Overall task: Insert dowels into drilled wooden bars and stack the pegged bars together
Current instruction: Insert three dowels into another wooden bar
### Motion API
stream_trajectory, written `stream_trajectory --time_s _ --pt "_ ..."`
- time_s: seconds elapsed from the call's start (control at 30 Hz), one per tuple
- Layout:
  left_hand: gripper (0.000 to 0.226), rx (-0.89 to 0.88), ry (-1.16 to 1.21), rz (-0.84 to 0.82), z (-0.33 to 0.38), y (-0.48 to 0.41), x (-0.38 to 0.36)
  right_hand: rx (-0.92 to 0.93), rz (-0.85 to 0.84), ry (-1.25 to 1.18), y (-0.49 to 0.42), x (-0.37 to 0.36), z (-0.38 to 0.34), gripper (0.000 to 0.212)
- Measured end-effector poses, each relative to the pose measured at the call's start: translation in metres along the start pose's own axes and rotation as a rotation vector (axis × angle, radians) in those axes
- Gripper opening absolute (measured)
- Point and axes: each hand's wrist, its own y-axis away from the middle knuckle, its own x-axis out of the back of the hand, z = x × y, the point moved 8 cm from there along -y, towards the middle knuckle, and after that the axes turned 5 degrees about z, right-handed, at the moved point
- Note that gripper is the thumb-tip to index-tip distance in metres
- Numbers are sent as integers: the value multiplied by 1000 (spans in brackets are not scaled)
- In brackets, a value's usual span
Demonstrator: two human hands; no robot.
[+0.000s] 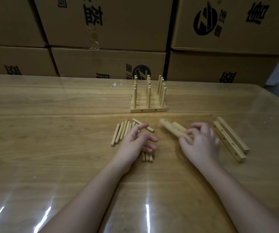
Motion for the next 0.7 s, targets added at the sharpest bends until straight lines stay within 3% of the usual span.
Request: stream_trajectory --time_s 0.1,0.2,0.4,0.57,0.7 --pt "19 14 47 -3 1 0 0 27 160 -259 1 18 -4 25" --pt "30 44 119 -1 2 0 1 215 221 -377 9 29 -24 27" --pt "43 66 151 -64 3 5 -3 491 114 -416 21 30 -50 30" --pt "33 9 -57 -140 4 8 -6 506 114 -402 24 28 -54 33" --pt "25 22 -68 -145 2 7 -7 398 104 -472 20 23 -45 57"
